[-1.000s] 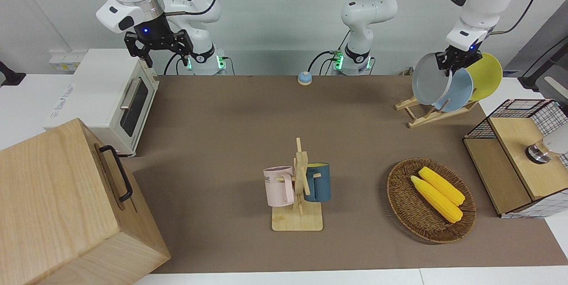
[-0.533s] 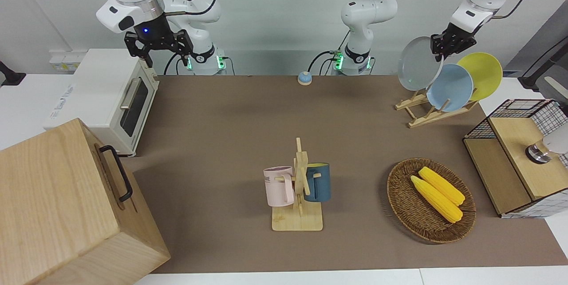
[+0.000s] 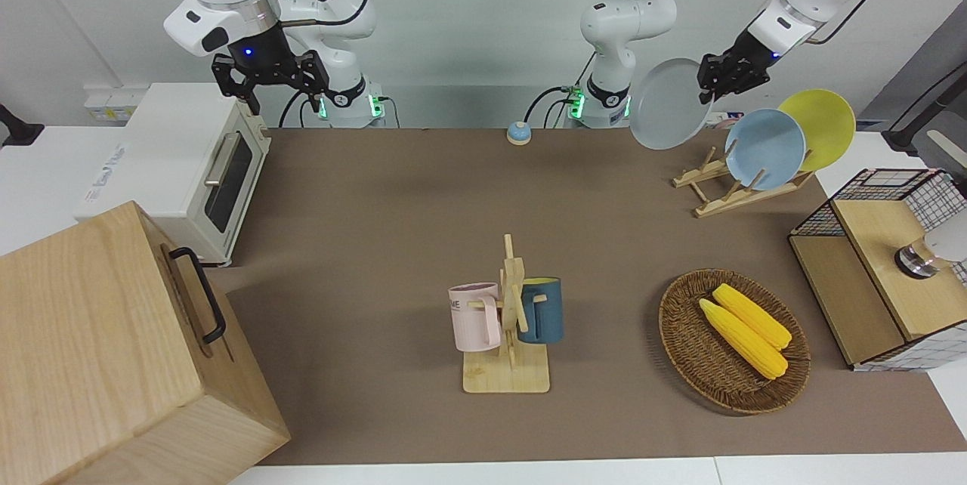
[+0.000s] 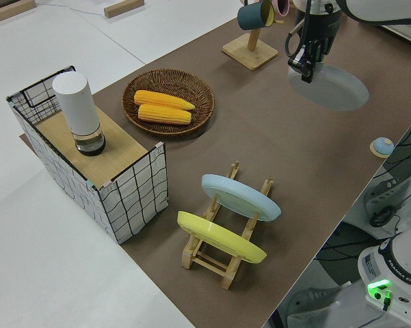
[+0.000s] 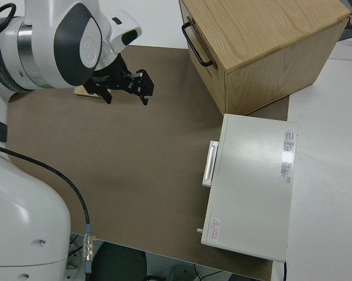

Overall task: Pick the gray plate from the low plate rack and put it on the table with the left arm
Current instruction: 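Carry the gray plate away from the rack and lower it onto the table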

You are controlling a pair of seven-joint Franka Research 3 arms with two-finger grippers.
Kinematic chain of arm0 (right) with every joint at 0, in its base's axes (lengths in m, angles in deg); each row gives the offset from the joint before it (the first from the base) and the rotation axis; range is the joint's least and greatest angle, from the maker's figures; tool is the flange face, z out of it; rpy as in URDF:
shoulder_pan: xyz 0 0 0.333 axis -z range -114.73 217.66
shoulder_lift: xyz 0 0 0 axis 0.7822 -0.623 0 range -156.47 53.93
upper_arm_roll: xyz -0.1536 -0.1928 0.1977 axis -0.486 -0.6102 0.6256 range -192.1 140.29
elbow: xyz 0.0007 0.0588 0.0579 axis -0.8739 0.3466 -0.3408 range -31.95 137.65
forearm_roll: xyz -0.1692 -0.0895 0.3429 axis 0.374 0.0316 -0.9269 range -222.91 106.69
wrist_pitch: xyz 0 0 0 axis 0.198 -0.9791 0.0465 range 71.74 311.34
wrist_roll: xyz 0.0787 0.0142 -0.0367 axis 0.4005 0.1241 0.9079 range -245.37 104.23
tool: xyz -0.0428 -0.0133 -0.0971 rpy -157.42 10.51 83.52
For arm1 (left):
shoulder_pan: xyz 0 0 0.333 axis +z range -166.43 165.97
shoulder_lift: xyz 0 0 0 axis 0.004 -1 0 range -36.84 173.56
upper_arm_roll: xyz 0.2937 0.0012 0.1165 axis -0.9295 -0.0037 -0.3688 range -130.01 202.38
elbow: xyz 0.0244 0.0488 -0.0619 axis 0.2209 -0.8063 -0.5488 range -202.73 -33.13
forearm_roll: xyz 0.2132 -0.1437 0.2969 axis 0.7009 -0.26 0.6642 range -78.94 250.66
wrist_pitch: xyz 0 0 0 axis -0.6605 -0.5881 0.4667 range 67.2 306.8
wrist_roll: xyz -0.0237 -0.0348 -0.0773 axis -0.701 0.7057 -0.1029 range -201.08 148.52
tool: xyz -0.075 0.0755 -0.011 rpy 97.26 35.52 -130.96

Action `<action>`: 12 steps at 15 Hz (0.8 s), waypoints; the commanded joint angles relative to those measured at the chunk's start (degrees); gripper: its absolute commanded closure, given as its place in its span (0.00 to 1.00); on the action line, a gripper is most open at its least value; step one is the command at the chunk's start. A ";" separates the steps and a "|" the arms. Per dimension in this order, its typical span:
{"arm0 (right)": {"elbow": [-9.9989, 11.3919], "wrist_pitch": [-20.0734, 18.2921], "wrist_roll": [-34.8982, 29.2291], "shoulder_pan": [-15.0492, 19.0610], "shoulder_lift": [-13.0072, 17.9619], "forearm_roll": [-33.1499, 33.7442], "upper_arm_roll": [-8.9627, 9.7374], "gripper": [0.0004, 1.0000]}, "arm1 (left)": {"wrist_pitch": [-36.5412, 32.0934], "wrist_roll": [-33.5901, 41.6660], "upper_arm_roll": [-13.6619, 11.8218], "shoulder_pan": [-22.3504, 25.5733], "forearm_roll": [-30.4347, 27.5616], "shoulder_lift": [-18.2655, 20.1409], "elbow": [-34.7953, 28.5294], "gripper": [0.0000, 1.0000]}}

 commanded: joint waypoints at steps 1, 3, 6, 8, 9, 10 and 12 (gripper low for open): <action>-0.35 -0.83 -0.01 0.41 0.14 -0.42 0.29 0.01 | 0.06 -0.71 -0.39 -1.06 -3.33 1.00 -2.84 1.00; -0.35 -0.83 -0.01 0.41 0.14 -0.42 0.29 0.01 | 1.37 -0.19 -0.39 -1.41 -3.95 0.92 -4.86 1.00; -0.35 -0.83 -0.01 0.41 0.14 -0.42 0.38 0.01 | 5.85 -0.10 -0.39 -2.64 -4.66 1.00 -9.08 1.00; -0.35 -0.83 -0.01 0.41 0.14 -0.42 0.38 0.01 | 8.40 0.60 -0.39 -3.00 -4.74 1.00 -11.36 1.00; -0.35 -0.83 -0.01 0.41 0.14 -0.42 0.38 0.01 | 9.63 0.95 -0.39 -3.08 -4.75 1.00 -12.42 1.00; -0.35 -0.83 -0.01 0.41 0.14 -0.42 0.38 0.01 | 10.86 1.04 -0.39 -3.26 -4.75 0.83 -13.47 1.00; -0.35 -0.83 0.08 0.41 0.14 -0.42 0.38 0.01 | 14.28 1.57 -0.39 -4.22 -4.75 0.65 -15.67 1.00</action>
